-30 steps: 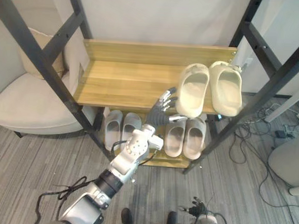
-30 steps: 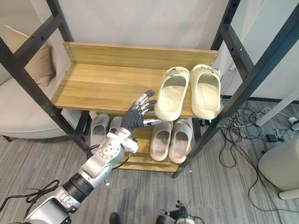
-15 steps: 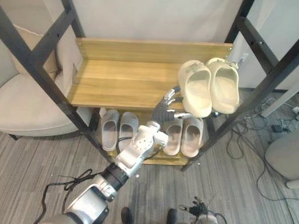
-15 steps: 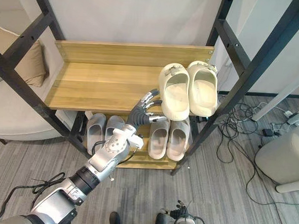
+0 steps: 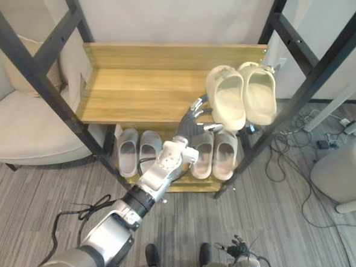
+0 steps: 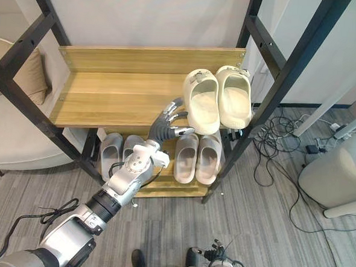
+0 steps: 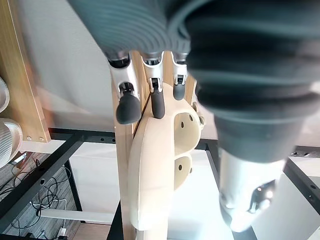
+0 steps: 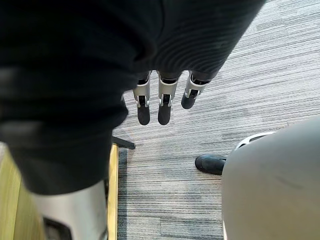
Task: Organize the slippers on the shoe rack
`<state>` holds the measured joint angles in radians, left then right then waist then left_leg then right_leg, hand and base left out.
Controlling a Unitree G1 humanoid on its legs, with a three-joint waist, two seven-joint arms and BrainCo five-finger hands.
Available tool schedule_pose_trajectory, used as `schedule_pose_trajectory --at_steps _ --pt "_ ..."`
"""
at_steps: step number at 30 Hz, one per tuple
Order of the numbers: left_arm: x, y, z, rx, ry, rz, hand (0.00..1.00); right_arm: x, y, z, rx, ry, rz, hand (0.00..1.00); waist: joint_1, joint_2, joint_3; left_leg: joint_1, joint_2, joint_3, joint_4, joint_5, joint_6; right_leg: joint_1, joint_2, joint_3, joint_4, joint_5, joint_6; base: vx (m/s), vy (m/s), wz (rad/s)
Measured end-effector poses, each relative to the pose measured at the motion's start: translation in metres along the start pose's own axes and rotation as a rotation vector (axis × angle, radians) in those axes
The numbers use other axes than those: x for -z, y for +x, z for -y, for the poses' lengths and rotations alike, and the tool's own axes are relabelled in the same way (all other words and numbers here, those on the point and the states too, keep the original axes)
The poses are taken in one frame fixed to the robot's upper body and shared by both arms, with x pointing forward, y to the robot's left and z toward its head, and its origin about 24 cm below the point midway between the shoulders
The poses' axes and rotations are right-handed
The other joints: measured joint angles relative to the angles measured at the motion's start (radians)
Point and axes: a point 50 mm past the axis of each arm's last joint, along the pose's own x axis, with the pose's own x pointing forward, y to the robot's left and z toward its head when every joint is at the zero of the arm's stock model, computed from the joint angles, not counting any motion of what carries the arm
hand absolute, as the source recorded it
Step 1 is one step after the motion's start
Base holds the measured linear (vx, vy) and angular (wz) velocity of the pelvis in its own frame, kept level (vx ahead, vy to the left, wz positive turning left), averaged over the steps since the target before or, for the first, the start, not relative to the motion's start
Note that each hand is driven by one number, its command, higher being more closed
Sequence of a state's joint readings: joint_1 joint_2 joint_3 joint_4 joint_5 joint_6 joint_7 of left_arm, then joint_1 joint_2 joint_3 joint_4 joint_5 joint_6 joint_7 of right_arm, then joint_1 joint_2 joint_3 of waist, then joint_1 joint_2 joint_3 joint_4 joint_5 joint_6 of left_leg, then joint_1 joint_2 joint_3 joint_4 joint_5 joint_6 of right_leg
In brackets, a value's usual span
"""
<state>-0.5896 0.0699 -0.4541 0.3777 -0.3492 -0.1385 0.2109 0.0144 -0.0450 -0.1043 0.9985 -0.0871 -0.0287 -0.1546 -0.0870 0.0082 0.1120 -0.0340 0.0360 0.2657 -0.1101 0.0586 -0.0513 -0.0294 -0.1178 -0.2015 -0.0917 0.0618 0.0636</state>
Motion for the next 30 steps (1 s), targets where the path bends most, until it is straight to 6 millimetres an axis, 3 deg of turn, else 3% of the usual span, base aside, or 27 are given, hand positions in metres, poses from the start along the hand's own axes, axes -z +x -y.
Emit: schedule_pose_trajectory --at_steps 3,6,9,16,19,23,30 --pt "-0.008 -0.009 -0.008 -0.022 -0.028 0.044 0.0 -0.001 0.0 -0.001 -0.008 -0.009 0.003 0.0 0.0 0.001 -0.001 0.001 0.0 -0.006 0.0 0.004 0.006 0.003 0.003 -0.007 0.003 0.003 -0.007 0.0 -0.007 0.02" --pt "-0.029 -0.01 -0.037 -0.115 -0.034 0.132 0.0 -0.001 0.0 -0.004 -0.028 -0.034 0.006 0.0 0.002 0.002 -0.001 0.006 0.003 -0.025 0.0 0.006 0.005 0.019 0.007 -0.028 0.004 0.004 -0.002 0.01 -0.032 0.16" --pt "-0.042 -0.018 -0.053 -0.147 -0.034 0.195 0.0 0.0 0.0 -0.006 -0.044 -0.049 -0.003 0.0 0.014 0.003 -0.002 0.021 0.003 -0.039 0.0 0.006 0.004 0.044 0.008 -0.048 0.004 -0.008 0.005 0.03 -0.029 0.23" --pt "-0.046 -0.033 -0.054 -0.149 -0.075 0.227 0.0 -0.01 0.001 -0.02 -0.101 -0.103 0.024 0.0 0.032 0.003 -0.002 0.025 -0.002 -0.059 0.001 0.006 0.004 0.059 0.005 -0.064 0.004 -0.012 0.005 -0.01 -0.003 0.08" --pt "-0.05 -0.039 -0.044 -0.093 -0.117 0.253 0.0 -0.009 0.001 -0.021 -0.107 -0.111 0.014 0.0 0.036 0.003 -0.002 0.037 -0.002 -0.065 0.0 0.006 0.005 0.067 0.004 -0.067 0.004 -0.013 0.004 -0.07 0.001 0.03" --pt "-0.056 -0.047 -0.007 0.108 -0.174 0.275 0.0 -0.003 0.002 -0.015 -0.097 -0.133 -0.011 0.0 0.046 0.006 -0.012 0.029 0.0 -0.076 0.0 0.008 0.007 0.066 -0.002 -0.061 0.004 -0.017 0.007 -0.05 0.001 0.06" --pt "-0.044 -0.056 0.045 0.359 -0.251 0.204 0.0 0.007 0.001 -0.009 -0.094 -0.169 -0.042 0.0 0.043 0.012 -0.039 0.025 -0.009 -0.083 0.0 0.012 0.013 0.059 -0.004 -0.067 0.022 -0.019 0.011 -0.01 0.003 0.02"
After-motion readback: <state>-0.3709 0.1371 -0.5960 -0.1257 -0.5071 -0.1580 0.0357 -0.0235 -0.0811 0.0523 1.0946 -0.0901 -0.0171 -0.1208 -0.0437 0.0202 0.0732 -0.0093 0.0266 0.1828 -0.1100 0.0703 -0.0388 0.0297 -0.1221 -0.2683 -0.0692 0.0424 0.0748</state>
